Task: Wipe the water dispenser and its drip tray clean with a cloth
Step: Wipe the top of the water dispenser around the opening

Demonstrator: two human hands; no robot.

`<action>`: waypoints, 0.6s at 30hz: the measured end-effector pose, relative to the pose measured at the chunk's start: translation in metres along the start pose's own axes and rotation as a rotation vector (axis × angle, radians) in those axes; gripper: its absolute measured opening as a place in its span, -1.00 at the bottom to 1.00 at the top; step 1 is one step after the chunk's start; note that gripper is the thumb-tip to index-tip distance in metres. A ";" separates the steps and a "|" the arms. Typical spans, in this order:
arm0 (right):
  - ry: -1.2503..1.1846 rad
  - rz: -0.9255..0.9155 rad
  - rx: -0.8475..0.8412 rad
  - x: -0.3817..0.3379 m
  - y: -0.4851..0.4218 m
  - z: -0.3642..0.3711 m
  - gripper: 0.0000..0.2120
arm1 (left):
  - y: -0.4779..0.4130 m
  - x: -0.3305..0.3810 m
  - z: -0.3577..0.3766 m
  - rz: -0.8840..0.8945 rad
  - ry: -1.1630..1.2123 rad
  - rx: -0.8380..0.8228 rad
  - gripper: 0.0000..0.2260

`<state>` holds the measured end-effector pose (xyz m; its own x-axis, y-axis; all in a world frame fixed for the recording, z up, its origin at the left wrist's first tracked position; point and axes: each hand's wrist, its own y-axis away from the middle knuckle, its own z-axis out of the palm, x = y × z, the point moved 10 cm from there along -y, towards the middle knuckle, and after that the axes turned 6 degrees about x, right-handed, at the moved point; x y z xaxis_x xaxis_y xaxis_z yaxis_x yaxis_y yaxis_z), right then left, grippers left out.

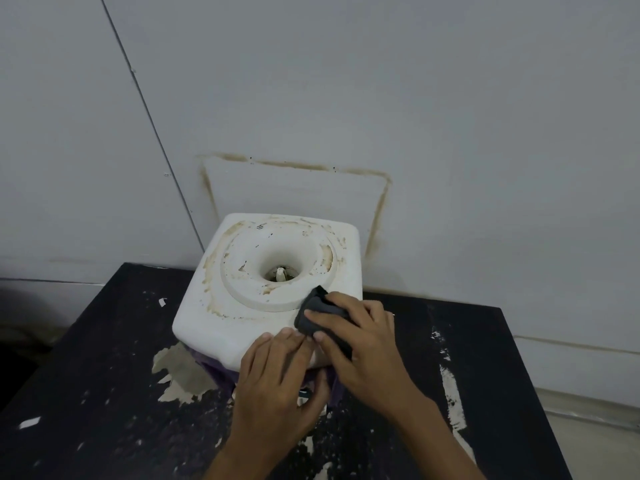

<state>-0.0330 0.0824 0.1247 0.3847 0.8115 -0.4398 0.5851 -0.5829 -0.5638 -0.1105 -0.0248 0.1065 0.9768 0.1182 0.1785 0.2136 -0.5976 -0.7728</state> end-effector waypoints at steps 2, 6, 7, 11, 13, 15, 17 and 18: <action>0.043 -0.035 0.001 -0.003 -0.009 0.000 -0.72 | -0.002 0.000 0.001 -0.012 0.008 -0.003 -0.65; 0.105 -0.167 -0.020 -0.021 -0.026 0.008 -0.73 | -0.001 0.001 0.004 -0.019 0.018 -0.005 -0.63; 0.104 -0.186 -0.029 -0.022 -0.028 0.010 -0.73 | 0.000 0.001 0.004 -0.016 0.015 -0.003 -0.63; 0.003 -0.010 0.076 0.010 -0.030 0.001 -0.72 | 0.001 0.002 0.005 -0.002 -0.015 0.020 -0.65; -0.093 0.113 0.140 0.029 -0.033 -0.003 -0.72 | 0.000 0.003 0.006 -0.006 -0.031 0.029 -0.64; -0.115 0.105 0.115 0.027 -0.040 0.001 -0.72 | 0.001 0.004 0.008 -0.005 -0.044 0.038 -0.62; -0.083 -0.001 0.042 0.011 -0.043 0.007 -0.72 | 0.003 0.005 0.009 0.011 -0.055 0.048 -0.59; -0.058 -0.059 0.003 0.005 -0.042 0.009 -0.71 | 0.004 0.005 0.009 0.019 -0.058 0.051 -0.57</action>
<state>-0.0622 0.1104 0.1397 0.3076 0.8409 -0.4453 0.6032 -0.5342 -0.5922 -0.1043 -0.0192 0.0986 0.9797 0.1538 0.1288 0.1937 -0.5591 -0.8062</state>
